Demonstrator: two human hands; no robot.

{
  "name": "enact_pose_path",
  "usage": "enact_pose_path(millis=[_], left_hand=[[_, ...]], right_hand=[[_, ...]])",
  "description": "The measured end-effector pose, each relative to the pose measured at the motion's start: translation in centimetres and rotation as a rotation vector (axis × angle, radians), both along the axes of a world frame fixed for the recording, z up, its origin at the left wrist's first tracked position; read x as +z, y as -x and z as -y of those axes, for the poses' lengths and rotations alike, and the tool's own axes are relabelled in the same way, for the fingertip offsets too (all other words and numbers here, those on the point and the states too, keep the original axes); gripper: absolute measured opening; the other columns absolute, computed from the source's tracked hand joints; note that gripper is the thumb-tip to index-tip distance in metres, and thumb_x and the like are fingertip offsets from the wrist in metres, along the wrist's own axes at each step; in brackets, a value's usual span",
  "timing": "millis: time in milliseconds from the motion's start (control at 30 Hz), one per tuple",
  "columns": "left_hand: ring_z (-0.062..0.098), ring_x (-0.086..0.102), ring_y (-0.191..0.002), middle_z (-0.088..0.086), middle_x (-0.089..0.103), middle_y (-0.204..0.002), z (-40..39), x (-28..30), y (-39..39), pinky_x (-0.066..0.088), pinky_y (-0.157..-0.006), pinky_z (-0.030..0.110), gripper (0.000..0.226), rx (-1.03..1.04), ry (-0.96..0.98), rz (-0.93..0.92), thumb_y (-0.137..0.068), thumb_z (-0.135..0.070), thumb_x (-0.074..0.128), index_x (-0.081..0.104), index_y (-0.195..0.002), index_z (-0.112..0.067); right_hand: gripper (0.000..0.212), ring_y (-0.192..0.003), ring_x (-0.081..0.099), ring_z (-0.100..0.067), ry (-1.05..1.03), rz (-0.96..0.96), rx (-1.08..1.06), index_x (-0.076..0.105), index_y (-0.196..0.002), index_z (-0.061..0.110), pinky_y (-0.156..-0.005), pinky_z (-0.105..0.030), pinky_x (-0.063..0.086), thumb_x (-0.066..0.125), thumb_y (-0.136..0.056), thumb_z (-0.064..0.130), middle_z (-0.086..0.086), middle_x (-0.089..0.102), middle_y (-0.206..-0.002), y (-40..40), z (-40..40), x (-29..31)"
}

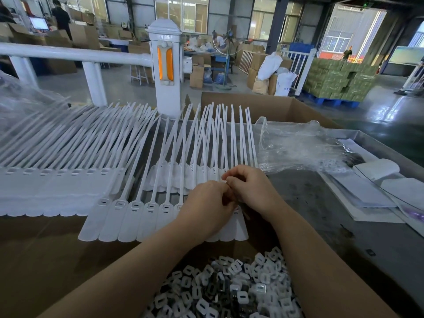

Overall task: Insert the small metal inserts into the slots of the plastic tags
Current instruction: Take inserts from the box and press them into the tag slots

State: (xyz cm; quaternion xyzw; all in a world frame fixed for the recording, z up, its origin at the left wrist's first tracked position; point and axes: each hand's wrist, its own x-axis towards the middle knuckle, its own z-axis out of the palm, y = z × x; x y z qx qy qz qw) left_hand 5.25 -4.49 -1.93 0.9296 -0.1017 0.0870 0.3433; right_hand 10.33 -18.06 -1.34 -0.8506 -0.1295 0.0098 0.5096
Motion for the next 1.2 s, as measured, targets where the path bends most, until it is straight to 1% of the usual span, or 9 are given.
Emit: enact_pose_path(millis=[267, 400, 500, 667, 767, 967, 1067, 1133, 1200], left_hand=[[-0.006, 0.049, -0.075, -0.022, 0.048, -0.088, -1.3, 0.3, 0.0, 0.036, -0.068, 0.007, 0.014, -0.154, -0.131, 0.080, -0.094, -0.027, 0.062, 0.074, -0.100, -0.031], [0.000, 0.049, -0.094, -0.014, 0.058, -0.114, -1.4, 0.7, 0.6, 0.035, -0.076, 0.015, 0.024, -0.230, -0.294, 0.174, -0.098, -0.024, 0.049, 0.070, -0.110, -0.030], [0.012, 0.047, -0.108, -0.008, 0.054, -0.128, -1.6, 0.9, 1.0, 0.038, -0.084, 0.023, 0.033, -0.275, -0.407, 0.198, -0.099, -0.021, 0.043, 0.065, -0.122, -0.029], [0.019, 0.036, -0.111, 0.002, 0.047, -0.128, -1.3, 1.3, 1.9, 0.032, -0.094, 0.033, 0.043, -0.277, -0.686, 0.265, -0.094, -0.023, 0.041, 0.056, -0.134, -0.028], [0.020, 0.032, -0.111, 0.001, 0.046, -0.122, -1.2, 1.2, 2.4, 0.027, -0.096, 0.037, 0.047, -0.263, -0.759, 0.255, -0.092, -0.022, 0.038, 0.054, -0.136, -0.028], [0.015, 0.030, -0.122, -0.010, 0.042, -0.131, -2.4, 1.7, 1.9, 0.023, -0.103, 0.036, 0.053, -0.175, -0.482, -0.098, -0.096, -0.020, 0.045, 0.045, -0.139, -0.052], [0.017, 0.031, -0.132, -0.009, 0.042, -0.140, -3.2, 3.1, 1.5, 0.024, -0.113, 0.045, 0.049, -0.104, -0.339, -0.227, -0.095, -0.035, 0.054, 0.042, -0.139, -0.052], [0.023, 0.033, -0.137, -0.002, 0.040, -0.147, -4.6, 4.2, 1.0, 0.026, -0.114, 0.050, 0.055, 0.067, -0.397, -0.206, -0.092, -0.047, 0.057, 0.037, -0.143, -0.043], [0.032, 0.032, -0.140, 0.010, 0.036, -0.152, -6.6, 5.2, 0.6, 0.027, -0.113, 0.056, 0.066, 0.307, -0.587, -0.192, -0.091, -0.055, 0.056, 0.030, -0.147, -0.032]], right_hand=[[0.015, -0.071, 0.067, -0.008, 0.011, 0.011, 0.008, 0.071, -0.104, 0.010, -0.060, -0.014, 0.053, 0.057, -0.099, 0.009, -0.005, 0.073, -0.088, 0.0, 0.1, 0.2], [0.015, -0.078, 0.069, -0.010, 0.030, 0.019, 0.003, 0.071, -0.105, 0.012, -0.059, -0.014, 0.052, 0.057, -0.099, 0.011, -0.002, 0.072, -0.091, -0.1, 0.1, 0.2], [0.015, -0.077, 0.069, -0.008, 0.038, 0.011, 0.001, 0.071, -0.105, 0.013, -0.059, -0.015, 0.054, 0.057, -0.099, 0.013, 0.000, 0.072, -0.090, -0.1, 0.1, 0.2], [0.014, -0.077, 0.064, 0.004, 0.077, 0.020, -0.005, 0.071, -0.101, 0.022, -0.057, -0.004, 0.045, 0.058, -0.099, 0.017, 0.008, 0.070, -0.092, -0.2, 0.1, 0.4], [0.014, -0.079, 0.062, 0.012, 0.086, 0.031, 0.000, 0.071, -0.101, 0.021, -0.059, -0.002, 0.044, 0.058, -0.099, 0.016, 0.009, 0.069, -0.092, 0.0, 0.2, 0.5], [0.014, -0.079, 0.066, -0.006, 0.220, 0.069, -0.026, 0.069, -0.099, 0.027, -0.070, -0.022, 0.055, 0.057, -0.098, 0.020, 0.009, 0.069, -0.090, 0.2, -0.1, 1.1], [0.013, -0.079, 0.070, -0.015, 0.324, 0.000, -0.075, 0.066, -0.088, 0.022, -0.077, -0.035, 0.059, 0.057, -0.097, 0.023, 0.005, 0.070, -0.083, 0.1, -0.1, 1.9], [0.022, -0.076, 0.072, -0.022, 0.461, -0.112, -0.096, 0.069, -0.090, 0.011, -0.077, -0.040, 0.060, 0.056, -0.096, 0.027, -0.004, 0.075, -0.077, 0.1, 0.0, 2.4], [0.034, -0.060, 0.068, -0.017, 0.612, -0.201, -0.083, 0.069, -0.088, 0.007, -0.070, -0.034, 0.058, 0.053, -0.097, 0.037, -0.003, 0.075, -0.066, 0.1, 0.1, 2.7]])
